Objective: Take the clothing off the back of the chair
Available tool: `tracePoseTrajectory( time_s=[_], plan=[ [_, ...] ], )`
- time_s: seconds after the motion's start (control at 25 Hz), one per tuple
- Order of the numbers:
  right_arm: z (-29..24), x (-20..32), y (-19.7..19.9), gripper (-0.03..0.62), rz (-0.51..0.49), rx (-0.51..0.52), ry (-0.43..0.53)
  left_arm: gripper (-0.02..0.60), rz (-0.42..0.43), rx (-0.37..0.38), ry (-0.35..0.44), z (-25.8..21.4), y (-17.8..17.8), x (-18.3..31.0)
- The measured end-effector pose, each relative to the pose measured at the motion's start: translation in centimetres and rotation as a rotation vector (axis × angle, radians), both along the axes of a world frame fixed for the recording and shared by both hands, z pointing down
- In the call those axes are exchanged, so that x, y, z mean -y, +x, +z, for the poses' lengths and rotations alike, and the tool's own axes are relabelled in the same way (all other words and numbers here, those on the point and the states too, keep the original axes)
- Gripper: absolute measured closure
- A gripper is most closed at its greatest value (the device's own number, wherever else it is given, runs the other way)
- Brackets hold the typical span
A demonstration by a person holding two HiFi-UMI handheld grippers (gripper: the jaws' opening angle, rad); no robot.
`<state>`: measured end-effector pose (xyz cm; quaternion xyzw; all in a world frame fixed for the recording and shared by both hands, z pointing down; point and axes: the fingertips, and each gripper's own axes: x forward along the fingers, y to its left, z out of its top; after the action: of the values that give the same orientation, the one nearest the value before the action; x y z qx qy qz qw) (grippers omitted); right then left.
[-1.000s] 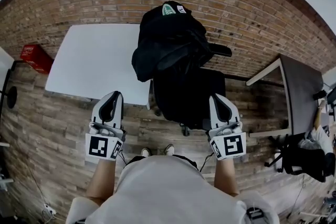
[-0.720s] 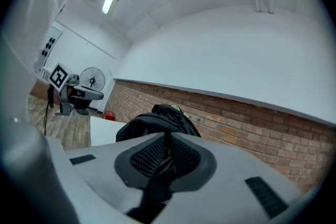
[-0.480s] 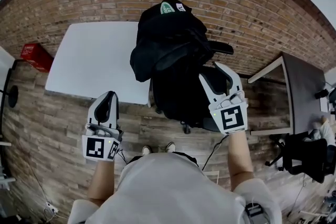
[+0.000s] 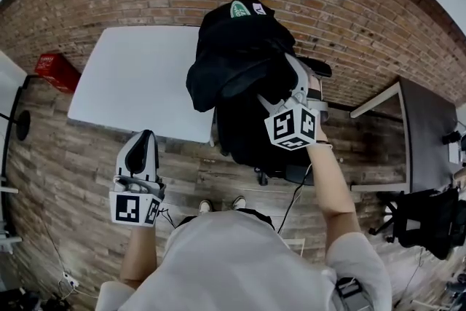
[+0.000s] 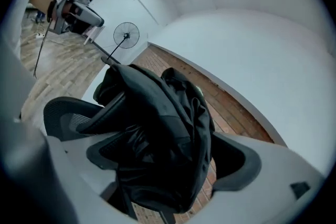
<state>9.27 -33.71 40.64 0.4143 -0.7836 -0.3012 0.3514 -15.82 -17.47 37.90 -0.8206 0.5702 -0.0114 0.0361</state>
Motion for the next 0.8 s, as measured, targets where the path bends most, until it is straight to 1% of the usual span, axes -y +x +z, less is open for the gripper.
tracePoseTrajectory(
  time_s=[0.16,0.28,0.4,0.48,0.68,0.8],
  plan=[
    [-0.6,3.5,0.2,0.110,0.001,-0.070,0.011,0.543,-0.025,0.006,-0.014,0.3,-0.7,-0.2],
    [-1.8,5.8,0.4,0.086,-0.014,-0.109,-0.007,0.543,-0.040,0.005,-0.023,0.6,-1.2,-0.4],
    [-2.5,7.2,-0.1,0.065,-0.070,-0.185,-0.070,0.543,-0.052,0.008,-0.027,0.7,-1.4,-0.3],
    [-2.2,7.6,-0.9,0.063,-0.124,-0.249,-0.126,0.543,-0.056,0.007,-0.032,0.8,-1.4,-0.3],
    [-0.3,8.7,-2.6,0.060,-0.234,-0.402,-0.241,0.543,-0.060,0.002,-0.046,1.3,-1.2,-0.2],
    [1.3,9.5,-3.5,0.060,-0.273,-0.449,-0.311,0.543,-0.068,-0.003,-0.050,1.3,-1.2,-0.1]
  ],
)
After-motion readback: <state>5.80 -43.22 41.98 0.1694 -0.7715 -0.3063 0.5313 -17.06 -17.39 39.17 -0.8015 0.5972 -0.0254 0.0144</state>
